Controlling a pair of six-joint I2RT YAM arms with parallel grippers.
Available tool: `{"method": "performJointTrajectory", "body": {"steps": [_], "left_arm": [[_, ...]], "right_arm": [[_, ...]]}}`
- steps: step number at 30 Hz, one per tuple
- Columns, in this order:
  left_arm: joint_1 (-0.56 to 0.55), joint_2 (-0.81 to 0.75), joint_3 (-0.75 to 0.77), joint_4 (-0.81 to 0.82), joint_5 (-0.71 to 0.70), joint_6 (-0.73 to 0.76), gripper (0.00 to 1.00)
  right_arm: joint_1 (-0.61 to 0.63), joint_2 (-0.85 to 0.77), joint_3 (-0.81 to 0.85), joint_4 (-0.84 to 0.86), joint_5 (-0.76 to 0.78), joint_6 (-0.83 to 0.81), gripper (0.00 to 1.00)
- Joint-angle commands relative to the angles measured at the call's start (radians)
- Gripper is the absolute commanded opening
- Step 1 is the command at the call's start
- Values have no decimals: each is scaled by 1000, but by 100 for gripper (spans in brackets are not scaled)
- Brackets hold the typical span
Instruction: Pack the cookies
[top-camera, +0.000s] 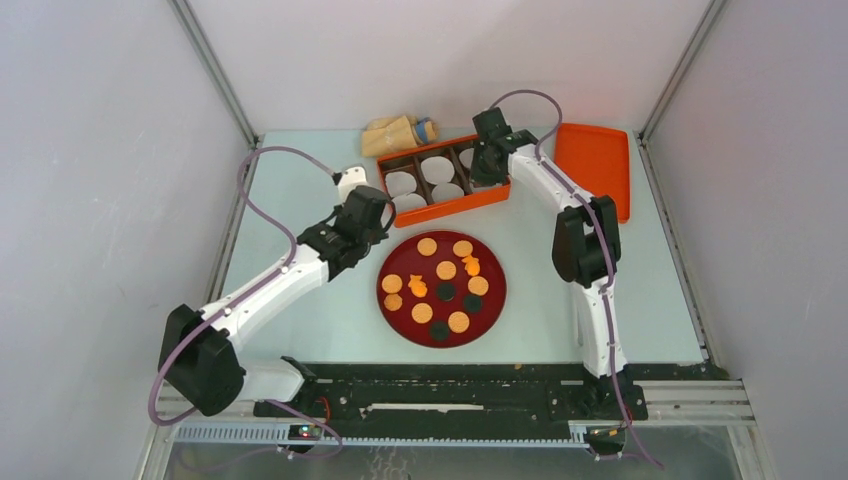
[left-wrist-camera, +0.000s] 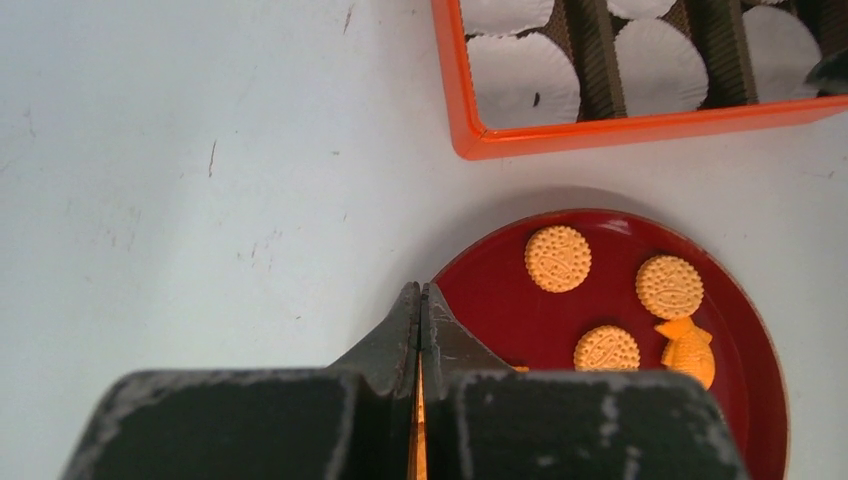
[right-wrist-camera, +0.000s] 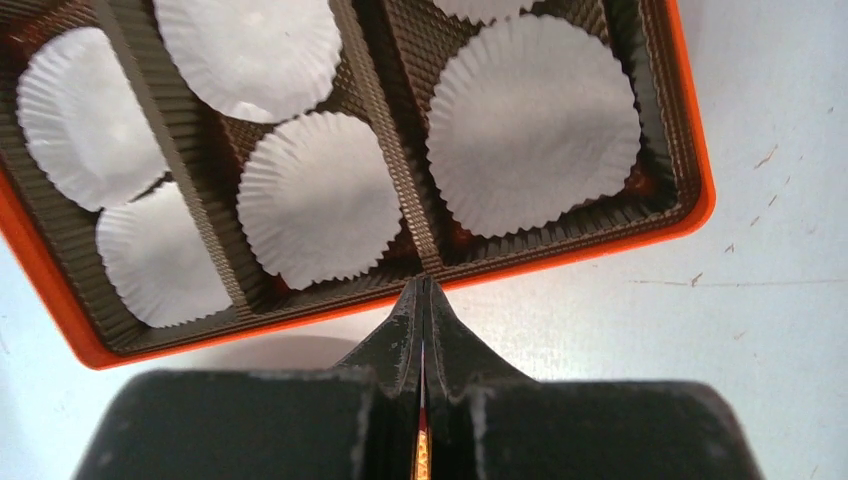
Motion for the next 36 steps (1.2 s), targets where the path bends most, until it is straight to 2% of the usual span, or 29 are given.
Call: {"method": "performJointTrajectory", "body": {"steps": [1,9,12,16,29,36], "left_arm": [[-4,-22,-39,6,-10,6,0],[-4,-7,-28,8,8,8,0],[-4,-9,-25,6,4,10,0],[-4,-13,-25,2,-5,12,0],[-4,-5,-13,-7,-15,17,0],[-4,2,-12,-4,-9,19,0]], "right_arm": [[-8,-39,31,21,-9,-19,0],[-59,122,237,-98,-16,-21,0],[-68,179,264,-109,-38,-21,0],[-55,166,184,-79,-48,-29,0],[77,-53,-117,0,-20,-63,0],[67,-60,2,-26,148,-69,0]]}}
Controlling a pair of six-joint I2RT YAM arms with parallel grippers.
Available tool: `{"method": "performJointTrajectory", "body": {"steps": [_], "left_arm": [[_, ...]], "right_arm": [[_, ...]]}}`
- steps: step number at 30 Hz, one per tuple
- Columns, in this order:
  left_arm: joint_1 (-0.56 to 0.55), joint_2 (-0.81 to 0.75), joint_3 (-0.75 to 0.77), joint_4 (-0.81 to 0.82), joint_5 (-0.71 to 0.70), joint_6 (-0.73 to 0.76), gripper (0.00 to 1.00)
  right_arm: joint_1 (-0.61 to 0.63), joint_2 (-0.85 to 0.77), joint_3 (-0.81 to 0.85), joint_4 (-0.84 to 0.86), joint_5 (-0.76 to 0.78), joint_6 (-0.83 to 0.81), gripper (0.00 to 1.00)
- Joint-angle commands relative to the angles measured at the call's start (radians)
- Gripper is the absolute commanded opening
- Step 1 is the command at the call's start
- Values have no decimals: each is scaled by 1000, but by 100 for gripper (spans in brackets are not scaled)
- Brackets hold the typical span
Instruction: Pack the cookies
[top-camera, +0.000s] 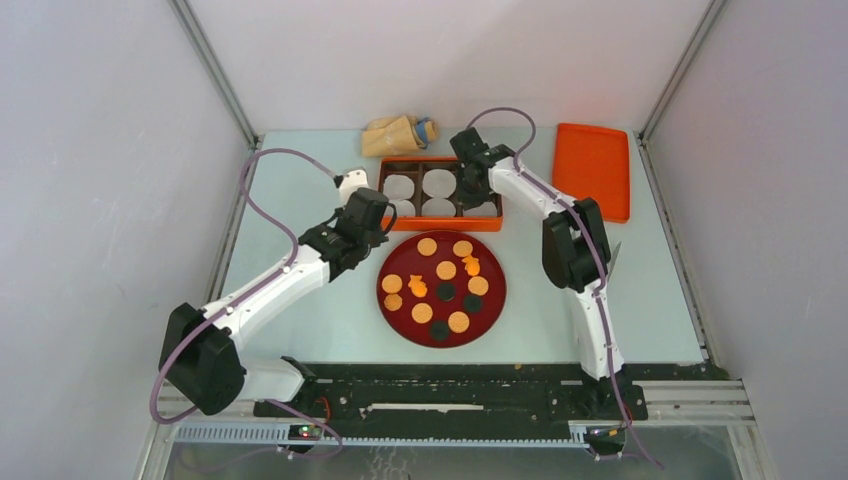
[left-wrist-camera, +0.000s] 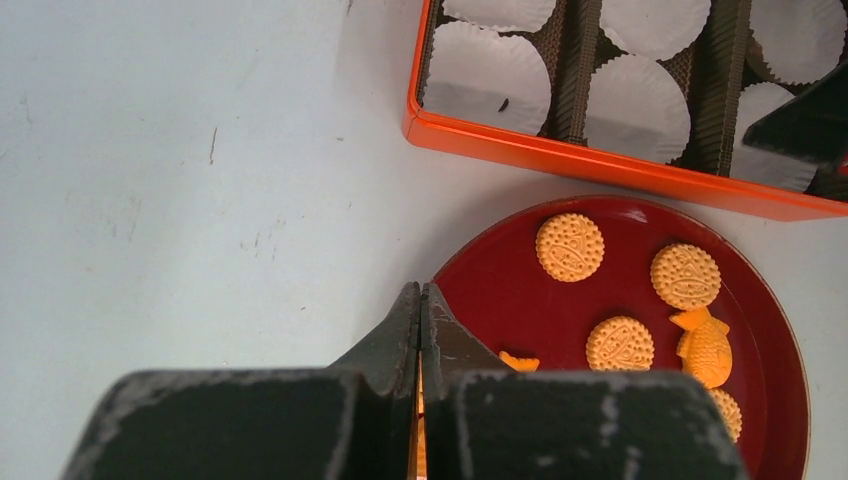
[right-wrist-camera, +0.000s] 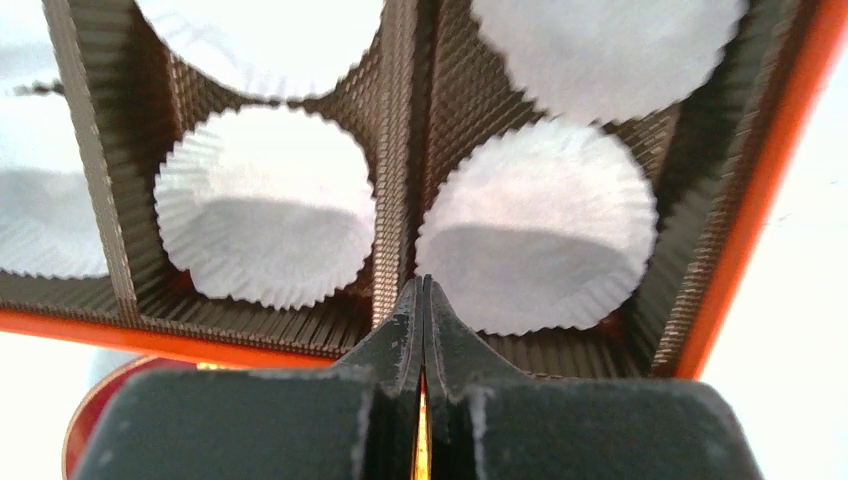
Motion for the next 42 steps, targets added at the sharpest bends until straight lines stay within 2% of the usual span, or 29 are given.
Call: {"method": "performJointTrajectory", "body": {"steps": [1,4,7,9,11,16,18,21,23,25,30,35,37,42], "left_arm": [[-4,-7,6,5,-17,17,0],[-6,-23,0,14,-18,19,0],[-6,-33,1,14,-13,27,0],[-6,-34,2,19,-6,30,0],[-6,-34,2,30,10,30,0],[-9,-26,0,64,76,29,0],[-14,-25,-3,71,89,35,0],[-16,-27,-13,84,102,42,0],[-16,-28,-18,91,108,46,0],[-16,-31,-23,93,113,48,0],[-16,-54,-45,103,111,49,0],[-16,-40,-46,113,119,47,0],[-16,-27,-41,113,126,45,0],[-16,-14,-38,108,119,45,0]], "right_arm": [[-24,-80,85,20,161,-23,0],[-18,-155,83,36,269,-30,1],[-27,-237,43,11,328,-24,27],[-44,-293,-7,-20,338,4,34],[-70,-356,-129,-44,324,41,39],[-142,-521,-484,-31,310,126,40],[-168,-582,-595,-42,317,169,49],[-198,-631,-701,-34,310,201,58],[-209,-631,-722,-46,330,210,68],[-230,-617,-722,-64,344,216,72],[-308,-608,-753,-92,359,253,73],[-394,-565,-786,-43,274,226,72],[-414,-538,-785,-11,222,197,68],[-413,-458,-760,33,129,152,48]]}}
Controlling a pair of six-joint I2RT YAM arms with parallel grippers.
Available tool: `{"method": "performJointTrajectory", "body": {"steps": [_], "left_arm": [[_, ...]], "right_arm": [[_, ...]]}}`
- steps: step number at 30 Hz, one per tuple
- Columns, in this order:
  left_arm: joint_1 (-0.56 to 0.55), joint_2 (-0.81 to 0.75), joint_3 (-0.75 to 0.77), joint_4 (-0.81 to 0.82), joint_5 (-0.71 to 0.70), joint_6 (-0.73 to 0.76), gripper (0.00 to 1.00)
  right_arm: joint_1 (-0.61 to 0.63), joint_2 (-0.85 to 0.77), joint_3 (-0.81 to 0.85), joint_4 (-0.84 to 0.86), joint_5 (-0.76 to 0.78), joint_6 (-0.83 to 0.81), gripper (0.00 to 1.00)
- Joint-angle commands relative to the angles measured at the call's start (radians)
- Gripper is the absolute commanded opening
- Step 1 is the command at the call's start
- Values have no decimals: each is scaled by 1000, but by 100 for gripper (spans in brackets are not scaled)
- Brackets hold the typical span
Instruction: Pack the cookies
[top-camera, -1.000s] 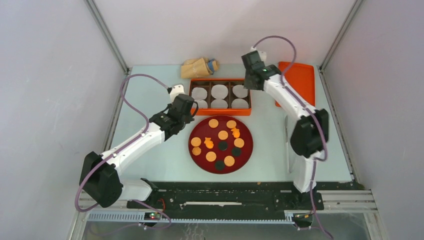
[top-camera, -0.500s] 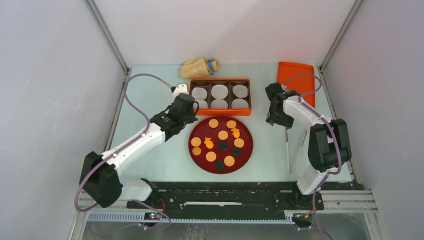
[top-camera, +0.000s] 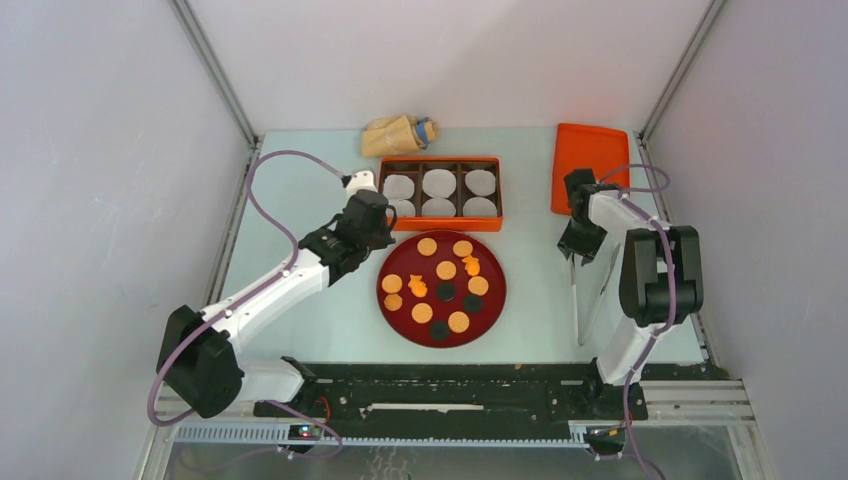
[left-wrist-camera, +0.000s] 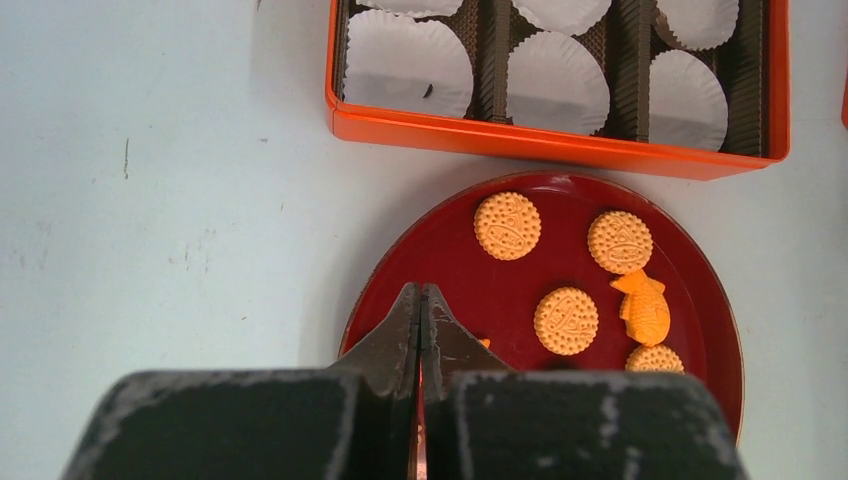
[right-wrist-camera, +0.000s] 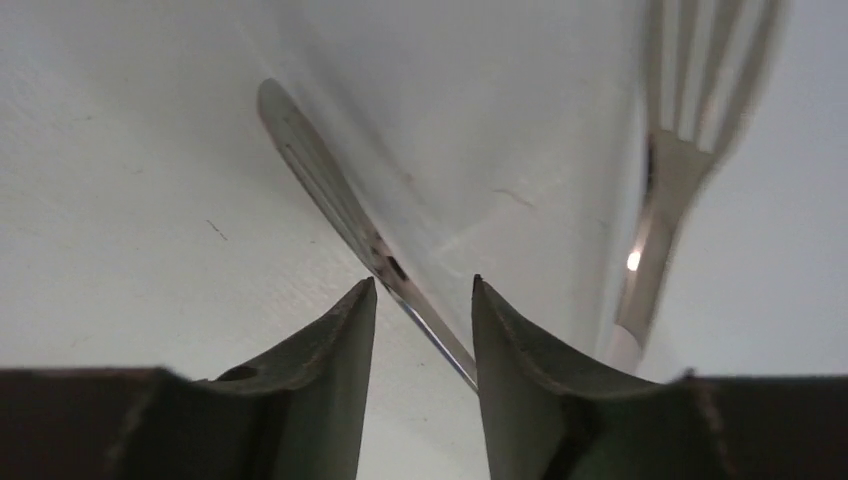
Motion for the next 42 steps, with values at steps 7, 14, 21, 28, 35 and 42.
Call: {"method": "performJointTrajectory", "body": {"steps": [7,14,21,28,35,42], "left_arm": [[-3,21,6,9,-7,22,0],[-3,45,23,0,11,24,0],[-3,71,43,-1,18,24,0],[-3,87,63,-2,19,22,0],[-3,99,75,-9,14,6,0],[-10,127,98,-17,27,-2,0]], "right_arm": [[57,70,20,51,-94,-30,14],[136,-23,37,1,16,-25,0],[175,106,327,-120,139,-141,0],[142,342,678,-202,143,-283,0],[17,478,862,-202,42,-377,0],[-37,613,1049,-207,-76,-468,0]]}}
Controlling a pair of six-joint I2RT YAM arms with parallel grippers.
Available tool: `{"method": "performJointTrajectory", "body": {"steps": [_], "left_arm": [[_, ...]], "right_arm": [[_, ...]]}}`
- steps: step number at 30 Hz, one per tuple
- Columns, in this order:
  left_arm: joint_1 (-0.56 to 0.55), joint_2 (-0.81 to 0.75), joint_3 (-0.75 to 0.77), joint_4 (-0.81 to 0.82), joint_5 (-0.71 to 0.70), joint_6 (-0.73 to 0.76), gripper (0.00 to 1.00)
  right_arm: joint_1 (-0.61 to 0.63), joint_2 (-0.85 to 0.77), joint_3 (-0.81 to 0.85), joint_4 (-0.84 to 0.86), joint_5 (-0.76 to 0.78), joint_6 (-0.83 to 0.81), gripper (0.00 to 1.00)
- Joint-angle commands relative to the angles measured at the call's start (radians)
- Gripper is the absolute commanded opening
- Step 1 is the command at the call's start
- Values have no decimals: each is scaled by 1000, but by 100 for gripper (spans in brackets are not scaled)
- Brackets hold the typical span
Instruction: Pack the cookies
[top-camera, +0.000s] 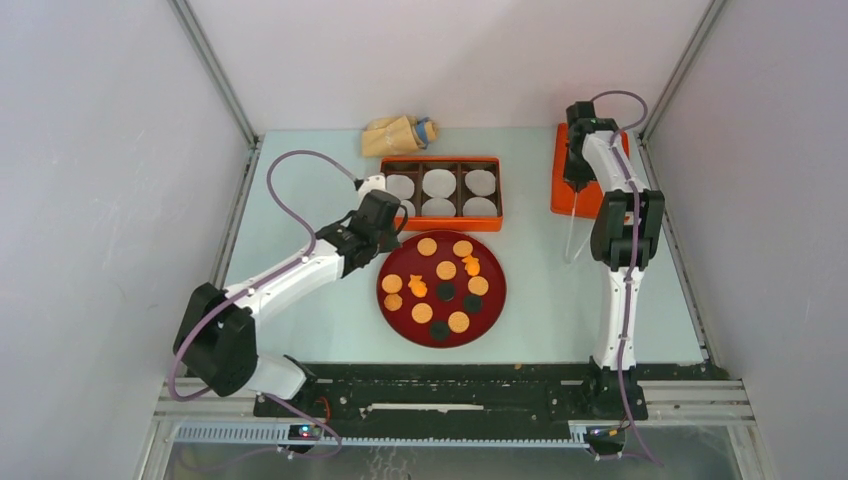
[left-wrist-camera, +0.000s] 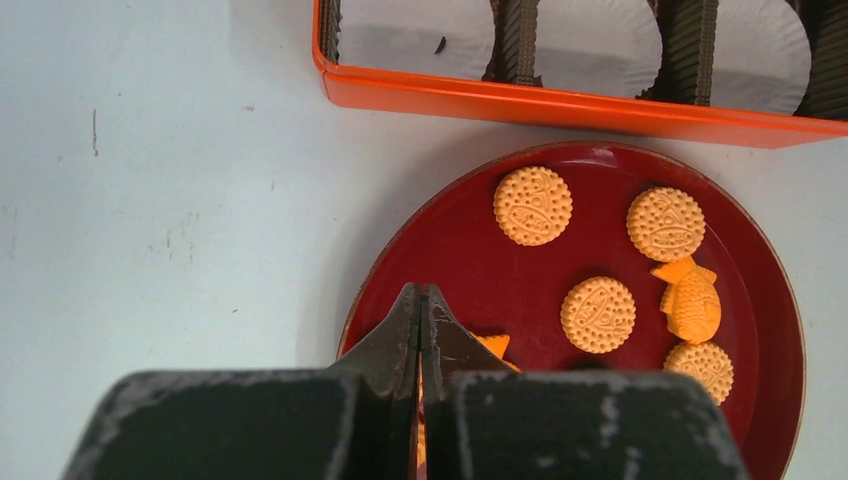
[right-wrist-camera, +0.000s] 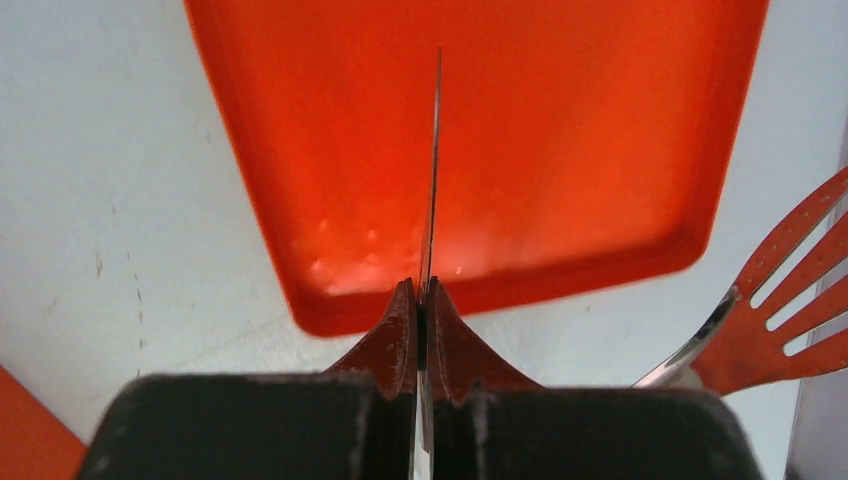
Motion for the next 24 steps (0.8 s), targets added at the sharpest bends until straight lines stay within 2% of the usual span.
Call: {"method": "performJointTrajectory", "body": {"steps": [1,3,5,8,11,14,17,21,24], "left_arm": [[-11,14,85,-9,4,0,0],[-16,15,90,-17,-2,2,0],[-18,13,89,-19,-11,1,0],[-17,14,90,-23,-21,3,0],[-18,21,92,-26,-26,5,0],[-19,26,93,-26,-23,8,0],[-19,26,90,-27,-20,14,0],[-21,17,86,-23,-24,16,0],[-24,13,86,-19,-23,14,0]], "right_arm": [[-12,68,142,-26,-75,-92,1],[-20,100,164,-26,-84,-100,9],[-30,119,173,-19,-103,-106,11],[-31,127,174,-8,-158,-113,20],[-31,107,141,30,-185,-113,51],[-31,79,115,68,-187,-106,72],[-31,44,101,95,-151,-84,82],[-29,-89,3,164,-103,-44,88],[-10,-190,-61,145,-67,-3,91]]}}
